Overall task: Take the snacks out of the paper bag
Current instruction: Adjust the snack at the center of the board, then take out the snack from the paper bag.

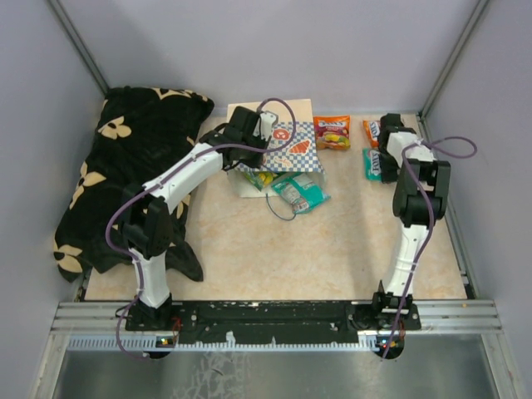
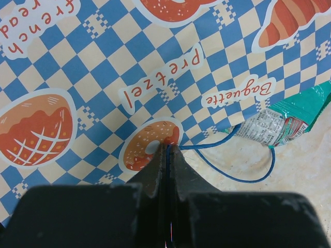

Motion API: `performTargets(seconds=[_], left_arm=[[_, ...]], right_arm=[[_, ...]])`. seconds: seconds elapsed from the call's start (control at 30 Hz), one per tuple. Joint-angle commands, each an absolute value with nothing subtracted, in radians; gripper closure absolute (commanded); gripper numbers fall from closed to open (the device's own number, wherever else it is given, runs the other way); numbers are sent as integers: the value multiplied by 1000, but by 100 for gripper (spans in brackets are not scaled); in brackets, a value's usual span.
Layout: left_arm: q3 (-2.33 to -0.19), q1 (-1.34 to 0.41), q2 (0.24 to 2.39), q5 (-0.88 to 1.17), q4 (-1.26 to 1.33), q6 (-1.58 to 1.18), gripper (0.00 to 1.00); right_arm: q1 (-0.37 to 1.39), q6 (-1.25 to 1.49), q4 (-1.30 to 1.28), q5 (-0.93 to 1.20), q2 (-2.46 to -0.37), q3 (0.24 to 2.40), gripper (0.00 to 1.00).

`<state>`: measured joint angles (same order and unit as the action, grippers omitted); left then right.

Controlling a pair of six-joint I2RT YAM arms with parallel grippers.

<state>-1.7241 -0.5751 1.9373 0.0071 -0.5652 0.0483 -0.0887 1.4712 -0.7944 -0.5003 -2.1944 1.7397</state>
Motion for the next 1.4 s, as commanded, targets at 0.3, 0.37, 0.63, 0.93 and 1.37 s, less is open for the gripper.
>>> performTargets(seconds=[0.3, 0.37, 0.63, 0.93, 1.37], left_arm=[[-1811, -568, 1904, 9, -579, 40, 100], [-1812, -568, 1897, 1, -577, 43, 100], [-1813, -566, 1892, 0, -562, 39, 100], [-1773, -566, 1855, 21, -539, 29, 100], [-1687, -563, 1776, 0, -522, 51, 100]], right_arm=[[-21, 906, -300, -412, -1563, 1344, 1], [8, 797, -151, -313, -1391, 1177, 1], [292, 753, -26, -266, -818, 553, 3], [411, 751, 211, -119, -964, 370, 17], [411, 898, 684, -112, -1446, 382, 49]])
